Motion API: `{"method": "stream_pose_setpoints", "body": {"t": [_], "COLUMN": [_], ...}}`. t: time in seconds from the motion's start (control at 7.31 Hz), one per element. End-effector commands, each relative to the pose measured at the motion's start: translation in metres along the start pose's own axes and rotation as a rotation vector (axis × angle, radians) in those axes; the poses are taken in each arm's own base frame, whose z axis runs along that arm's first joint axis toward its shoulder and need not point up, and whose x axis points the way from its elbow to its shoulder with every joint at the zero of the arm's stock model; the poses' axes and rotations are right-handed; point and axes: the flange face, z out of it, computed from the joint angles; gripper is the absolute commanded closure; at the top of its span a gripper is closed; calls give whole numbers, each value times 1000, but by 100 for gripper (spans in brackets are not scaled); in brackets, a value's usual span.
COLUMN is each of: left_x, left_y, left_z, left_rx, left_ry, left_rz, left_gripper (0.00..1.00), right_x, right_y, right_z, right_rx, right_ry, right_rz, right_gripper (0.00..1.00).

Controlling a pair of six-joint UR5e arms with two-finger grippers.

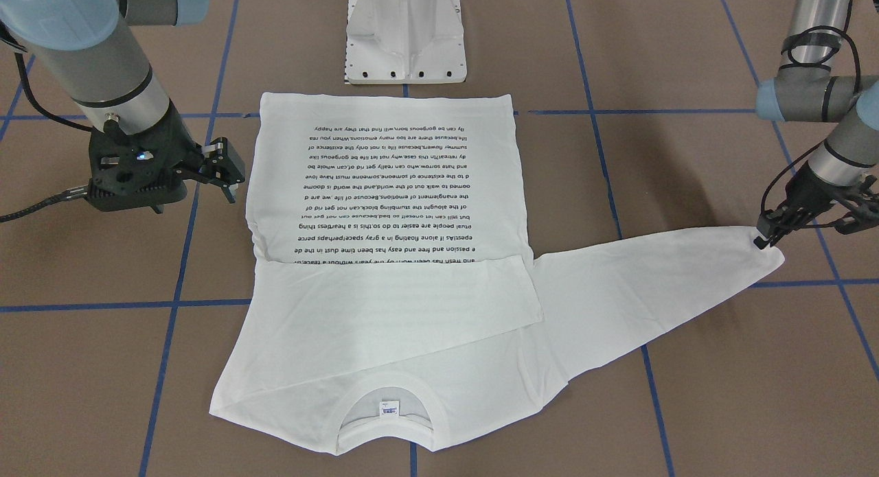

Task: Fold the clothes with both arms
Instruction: 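Withdraw the right arm while the left gripper moves to the far sleeve cuff, then grasp the sleeve with the left gripper and fold it across the body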

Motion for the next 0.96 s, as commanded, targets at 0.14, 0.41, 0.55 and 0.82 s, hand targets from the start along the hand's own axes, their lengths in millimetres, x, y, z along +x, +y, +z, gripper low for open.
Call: {"method": "stream_pose_setpoints", "body": {"t": [0.14,0.41,0.55,0.82], "left_x": [11,30,50,125], "left_y": [0,-1,-6,-32], "left_z": [-6,-17,-26,-34], "left_rx": [6,13,20,15], "left_ry": [20,54,85,154], "left_rz": [-56,-53,-62,-124], "left_gripper": [100,100,100,100], "right_x": [2,15,41,84], "right_y": [-1,-4,8,23], "right_z": [-1,-4,-1,2], "right_rx": [2,2,-7,-25], "right_ry": [2,8,25,35], "right_rz": [4,11,-19,-29], "right_gripper": [0,0,0,0]}}
